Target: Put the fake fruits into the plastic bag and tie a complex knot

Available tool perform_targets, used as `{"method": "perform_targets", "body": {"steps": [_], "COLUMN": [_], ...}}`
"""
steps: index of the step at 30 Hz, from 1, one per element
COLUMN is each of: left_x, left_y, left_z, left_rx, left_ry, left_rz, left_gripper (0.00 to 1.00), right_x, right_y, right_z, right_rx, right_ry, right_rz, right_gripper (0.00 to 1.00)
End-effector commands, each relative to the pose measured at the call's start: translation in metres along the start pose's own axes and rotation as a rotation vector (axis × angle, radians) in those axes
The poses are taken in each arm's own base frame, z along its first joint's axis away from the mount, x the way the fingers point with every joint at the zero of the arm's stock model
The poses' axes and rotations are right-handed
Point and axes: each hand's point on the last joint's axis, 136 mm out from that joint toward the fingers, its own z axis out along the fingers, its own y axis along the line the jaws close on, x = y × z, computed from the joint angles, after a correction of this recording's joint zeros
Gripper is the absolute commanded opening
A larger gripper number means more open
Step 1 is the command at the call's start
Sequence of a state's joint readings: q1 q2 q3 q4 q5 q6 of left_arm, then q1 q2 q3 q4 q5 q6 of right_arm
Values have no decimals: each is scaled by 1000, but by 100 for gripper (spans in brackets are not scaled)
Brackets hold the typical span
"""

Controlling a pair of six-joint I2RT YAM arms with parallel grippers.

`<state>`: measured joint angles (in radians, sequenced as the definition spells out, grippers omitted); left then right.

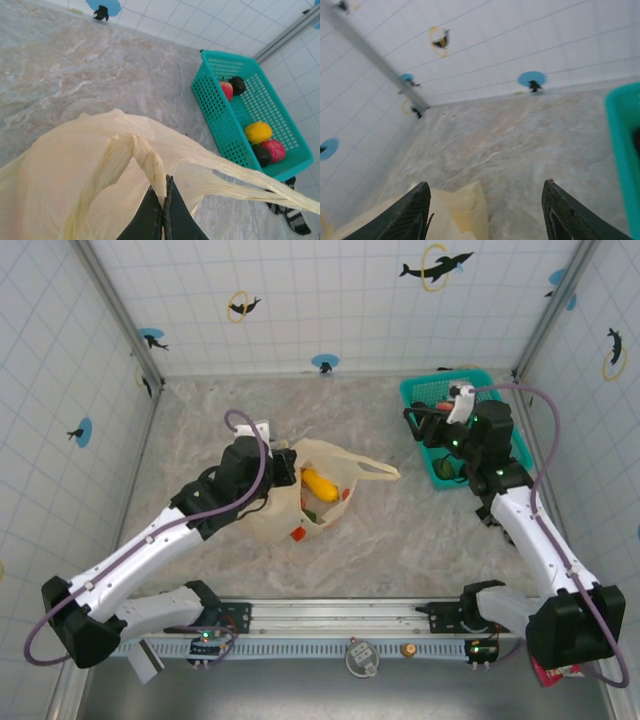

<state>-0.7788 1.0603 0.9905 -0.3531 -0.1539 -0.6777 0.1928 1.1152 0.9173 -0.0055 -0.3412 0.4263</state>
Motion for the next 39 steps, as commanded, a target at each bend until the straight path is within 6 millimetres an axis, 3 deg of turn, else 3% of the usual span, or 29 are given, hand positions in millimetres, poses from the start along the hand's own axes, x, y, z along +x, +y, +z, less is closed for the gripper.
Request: {"method": "perform_targets", "body": {"steps": [1,5,14,26,33,39], "left_x": [-8,8,12,19,17,18], "left_y": [-11,-5,-6,-6,-10,-10], "left_z": [-8,-2,0,6,8,11], "left_rx": [60,59,76,92,106,104], "left_ry": [-28,14,20,36,30,34], "left_rz": [30,47,63,90,97,92], "left_gripper": [0,0,0,0,0,0], "right_x": [10,34,101,144,155,174], "right_y": [-64,-128,-183,-191,-195,-204], "right_z": [-4,-3,13,26,22,25], "right_rx": [260,565,718,706,722,715], "right_ry": [34,215,583,864,932,979], "right_rz": [84,57,20,79,100,135], "right_gripper": [59,62,62,62,67,63]}}
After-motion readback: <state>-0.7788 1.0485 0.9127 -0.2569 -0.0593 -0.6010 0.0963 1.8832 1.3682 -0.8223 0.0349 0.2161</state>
